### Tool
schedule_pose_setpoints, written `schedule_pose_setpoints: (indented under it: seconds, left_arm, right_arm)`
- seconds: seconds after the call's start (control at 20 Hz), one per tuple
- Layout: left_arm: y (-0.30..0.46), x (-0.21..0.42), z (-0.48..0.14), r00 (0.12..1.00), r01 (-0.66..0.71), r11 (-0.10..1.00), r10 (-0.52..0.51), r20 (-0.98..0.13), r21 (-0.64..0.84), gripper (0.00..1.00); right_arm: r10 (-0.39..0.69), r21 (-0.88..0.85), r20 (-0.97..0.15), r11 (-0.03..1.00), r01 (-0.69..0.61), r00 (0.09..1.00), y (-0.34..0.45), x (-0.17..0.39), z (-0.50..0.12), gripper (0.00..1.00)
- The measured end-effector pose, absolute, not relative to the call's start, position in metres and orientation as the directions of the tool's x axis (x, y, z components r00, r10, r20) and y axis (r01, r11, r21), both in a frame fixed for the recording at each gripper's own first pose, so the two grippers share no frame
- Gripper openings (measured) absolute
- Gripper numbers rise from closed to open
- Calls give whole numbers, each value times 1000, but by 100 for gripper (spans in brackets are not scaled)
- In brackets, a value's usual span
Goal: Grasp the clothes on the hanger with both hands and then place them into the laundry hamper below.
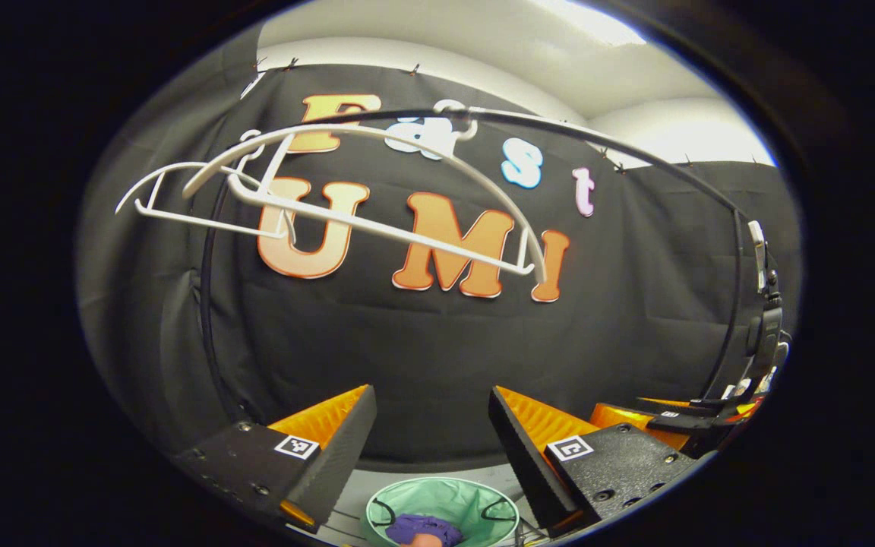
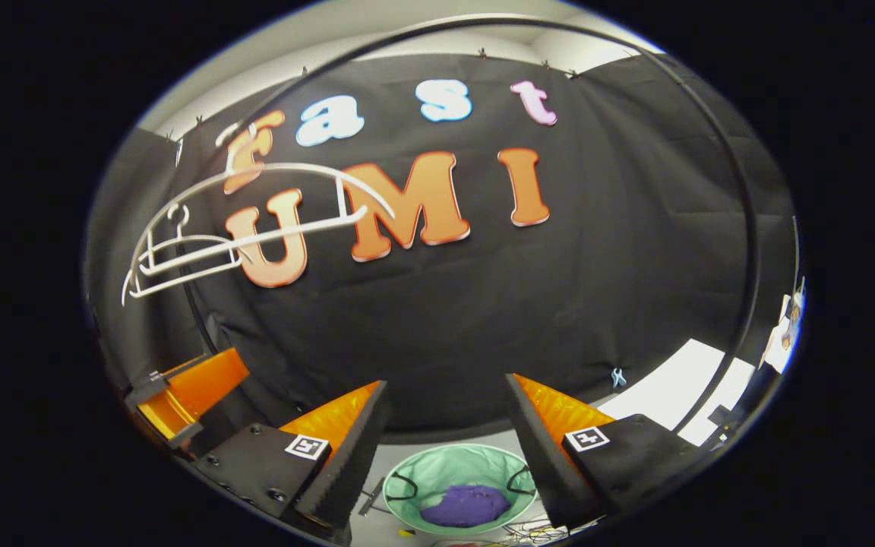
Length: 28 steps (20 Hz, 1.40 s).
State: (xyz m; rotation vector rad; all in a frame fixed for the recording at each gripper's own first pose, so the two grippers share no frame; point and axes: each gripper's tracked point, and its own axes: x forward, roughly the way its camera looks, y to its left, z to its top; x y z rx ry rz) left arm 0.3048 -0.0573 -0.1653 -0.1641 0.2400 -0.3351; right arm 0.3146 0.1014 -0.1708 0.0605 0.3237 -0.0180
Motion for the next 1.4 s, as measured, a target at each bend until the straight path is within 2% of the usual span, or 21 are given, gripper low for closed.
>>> schedule_pose_setpoints:
  seconds: [0.1, 0.15, 0.2, 0.3, 0.35, 0.4, 0.45, 0.5, 0.55, 0.6, 0.65, 1.05, 1.1, 1.4]
  left_arm:
    - [-56, 296, -143, 933, 289, 935, -323, -159, -205, 90]
    - [-57, 293, -138, 939, 276, 938, -310, -151, -209, 94]
    - [-56, 287, -132, 945, 260, 941, -294, -142, -214, 90]
    - [-57, 269, -122, 958, 221, 950, -253, -131, -220, 90]
    - [-58, 258, -116, 964, 204, 954, -235, -124, -221, 94]
    - [-58, 249, -110, 969, 189, 957, -218, -115, -221, 90]
    - [-60, 241, -105, 973, 176, 960, -203, -108, -220, 90]
    - [-62, 232, -100, 977, 161, 963, -187, -106, -214, 94]
    - [-62, 222, -97, 979, 152, 966, -176, -101, -210, 94]
    - [-66, 211, -95, 981, 146, 967, -169, -99, -207, 90]
    - [-69, 199, -94, 981, 139, 969, -162, -104, -203, 94]
    - [-102, 112, -84, 987, 98, 977, -119, -105, -190, 94]
    - [-105, 105, -80, 988, 94, 977, -115, -100, -191, 94]
    - [-110, 78, -63, 993, 85, 983, -97, -70, -162, 94]
  right_arm:
    - [3, 20, -274, 1000, 3, 962, 89, 299, -136, 95]
    - [12, 2, -252, 1000, -12, 968, 86, 290, -125, 92]
    - [17, -17, -224, 1000, -22, 974, 81, 283, -111, 89]
    - [30, -60, -181, 997, -42, 983, 72, 267, -87, 89]
    - [41, -80, -169, 995, -55, 985, 68, 257, -78, 89]
    - [52, -96, -156, 993, -68, 986, 64, 246, -69, 89]
    - [64, -104, -146, 991, -79, 987, 60, 236, -61, 89]
    - [77, -106, -137, 990, -92, 988, 57, 228, -54, 89]
    - [86, -104, -127, 990, -100, 988, 53, 218, -47, 89]
    - [91, -97, -116, 990, -103, 989, 47, 207, -42, 89]
    - [97, -88, -103, 990, -106, 990, 42, 198, -37, 89]
    - [136, -83, -79, 986, -143, 988, 1, 132, -23, 89]
    - [141, -80, -77, 986, -147, 987, -2, 126, -24, 98]
    - [156, -72, -79, 984, -162, 985, -17, 100, -23, 98]
